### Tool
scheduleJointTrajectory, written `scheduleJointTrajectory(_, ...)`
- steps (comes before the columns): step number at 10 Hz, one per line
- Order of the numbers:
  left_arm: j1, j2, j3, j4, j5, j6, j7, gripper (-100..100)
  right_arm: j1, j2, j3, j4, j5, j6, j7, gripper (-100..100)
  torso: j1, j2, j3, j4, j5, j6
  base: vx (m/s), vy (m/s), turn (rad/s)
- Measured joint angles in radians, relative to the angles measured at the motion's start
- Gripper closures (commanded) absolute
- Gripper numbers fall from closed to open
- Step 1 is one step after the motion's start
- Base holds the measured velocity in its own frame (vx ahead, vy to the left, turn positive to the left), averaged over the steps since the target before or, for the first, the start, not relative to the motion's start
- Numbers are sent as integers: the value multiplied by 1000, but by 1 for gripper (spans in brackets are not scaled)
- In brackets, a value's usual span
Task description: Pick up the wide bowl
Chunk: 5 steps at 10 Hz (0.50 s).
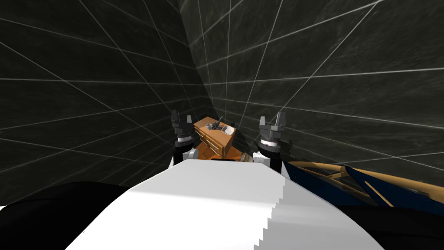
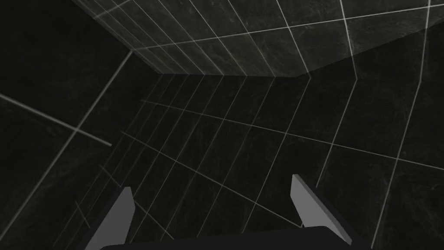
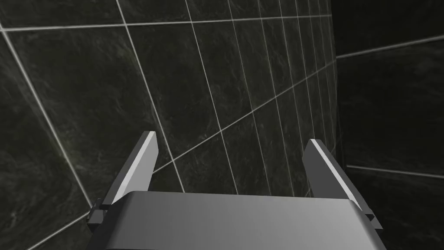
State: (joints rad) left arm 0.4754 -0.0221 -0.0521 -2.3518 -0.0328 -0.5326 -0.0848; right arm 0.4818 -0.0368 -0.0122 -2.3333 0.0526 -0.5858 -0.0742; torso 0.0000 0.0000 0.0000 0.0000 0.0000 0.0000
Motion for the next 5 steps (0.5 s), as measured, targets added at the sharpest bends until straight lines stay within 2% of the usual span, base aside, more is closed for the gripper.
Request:
scheduleJointTrajectory(2, 0, 0, 0, 0, 0, 0, 0, 0, -13, -49, 4, 34, 24, 6, 9, -100, 4, 4, 2, 1, 1, 0, -77, 93, 48)
scheduleJointTrajectory(5, 0, 0, 0, 0, 0, 0, 0, 0, -39, -137, 6, 108, 68, 15, 24, -100, 10, 5, 3, 1, 2, 0, -84, 144, 55)
